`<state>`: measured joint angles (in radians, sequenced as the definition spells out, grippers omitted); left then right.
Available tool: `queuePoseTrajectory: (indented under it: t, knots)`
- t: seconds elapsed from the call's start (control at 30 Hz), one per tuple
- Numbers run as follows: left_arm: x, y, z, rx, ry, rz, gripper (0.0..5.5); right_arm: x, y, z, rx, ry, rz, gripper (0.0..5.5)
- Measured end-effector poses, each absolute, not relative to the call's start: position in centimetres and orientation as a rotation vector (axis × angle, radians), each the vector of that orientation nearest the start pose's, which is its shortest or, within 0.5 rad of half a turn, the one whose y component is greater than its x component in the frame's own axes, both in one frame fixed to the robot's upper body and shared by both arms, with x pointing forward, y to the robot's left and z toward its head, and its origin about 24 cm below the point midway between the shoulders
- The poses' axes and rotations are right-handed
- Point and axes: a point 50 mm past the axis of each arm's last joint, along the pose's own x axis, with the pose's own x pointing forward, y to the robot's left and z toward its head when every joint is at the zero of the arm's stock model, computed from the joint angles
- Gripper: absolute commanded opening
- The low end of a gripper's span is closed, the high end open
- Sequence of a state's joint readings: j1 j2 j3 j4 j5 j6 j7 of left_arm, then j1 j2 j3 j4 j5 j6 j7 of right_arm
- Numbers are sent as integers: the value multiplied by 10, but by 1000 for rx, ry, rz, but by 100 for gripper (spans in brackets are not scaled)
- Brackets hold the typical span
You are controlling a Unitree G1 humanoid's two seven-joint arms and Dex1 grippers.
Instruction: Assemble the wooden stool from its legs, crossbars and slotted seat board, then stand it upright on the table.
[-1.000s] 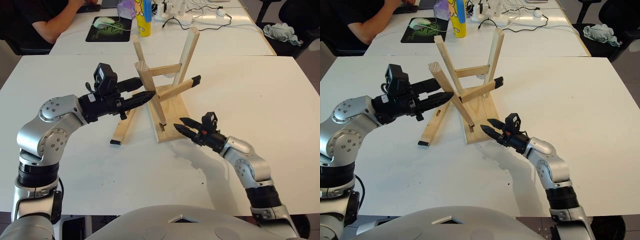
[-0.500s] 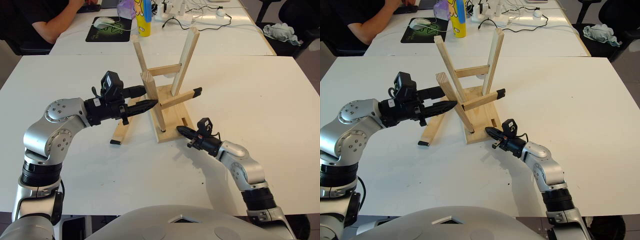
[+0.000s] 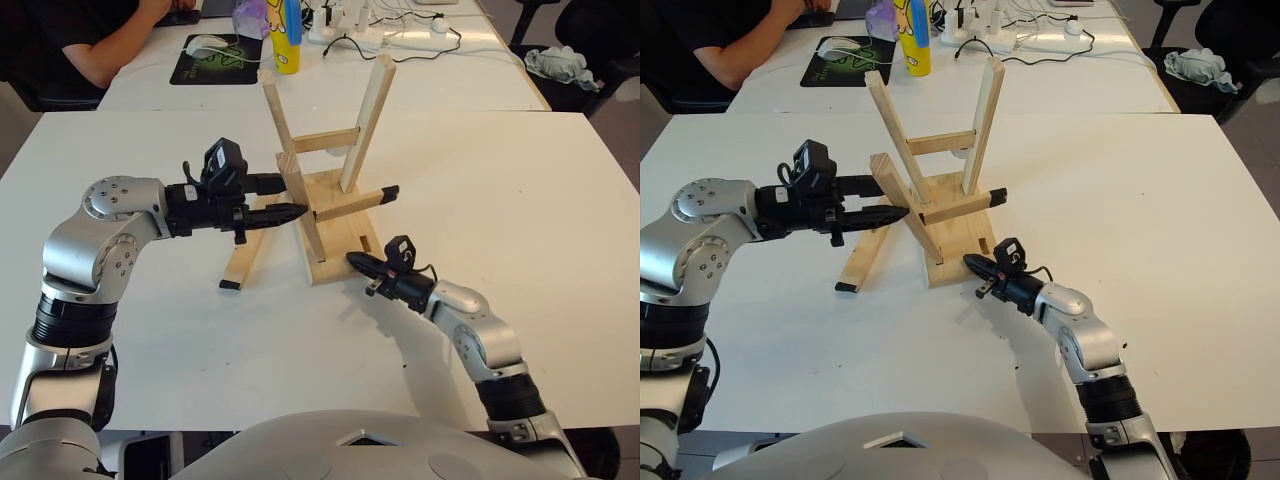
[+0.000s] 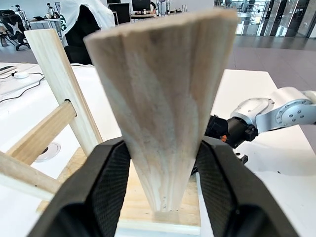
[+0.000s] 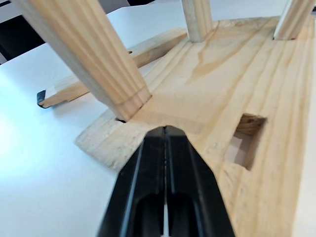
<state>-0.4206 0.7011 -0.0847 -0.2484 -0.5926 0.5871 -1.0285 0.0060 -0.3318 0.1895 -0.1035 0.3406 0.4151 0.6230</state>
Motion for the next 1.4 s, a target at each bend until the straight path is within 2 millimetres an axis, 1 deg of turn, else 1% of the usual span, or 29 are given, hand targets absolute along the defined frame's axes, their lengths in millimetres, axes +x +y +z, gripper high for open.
queuePoseTrajectory:
  t: [0.17,0.3,0.43,0.53,0.63,0.77,0.83,1.03,1.07,1.1,1.13,1.2,1.23,1.3,1.33,1.4]
  knots:
    - [263,153,169,242,127,-1314,202,228,-130,26,65,390,826,0]
    - [256,146,161,252,117,-1320,202,227,-128,26,51,393,833,0]
    - [247,145,151,254,108,-1303,202,227,-126,26,24,396,840,0]
    - [249,146,148,251,99,-1297,202,227,-125,25,11,398,844,0]
    - [259,153,143,236,101,-1293,202,227,-124,23,2,407,844,0]
    - [267,152,138,228,111,-1306,202,226,-123,21,-16,421,846,0]
    - [267,151,136,222,112,-1305,202,226,-123,20,-18,425,847,0]
    - [257,146,132,210,93,-1288,202,226,-122,19,-28,426,853,0]
    - [257,146,132,210,92,-1285,239,226,-122,19,-29,426,853,0]
    - [256,146,132,207,90,-1280,249,226,-121,20,-31,426,854,0]
    - [255,147,126,196,125,-1270,261,226,-120,20,-33,425,857,0]
    - [250,154,104,133,240,-1224,292,226,-119,21,-34,420,863,0]
    - [249,154,101,102,256,-1219,302,227,-118,21,-36,417,862,0]
    - [250,156,109,76,219,-1202,330,227,-118,22,-40,416,864,0]
    - [249,158,120,38,181,-1190,348,228,-117,22,-41,415,864,0]
    - [240,159,142,-56,121,-1215,348,229,-116,22,-42,416,867,0]
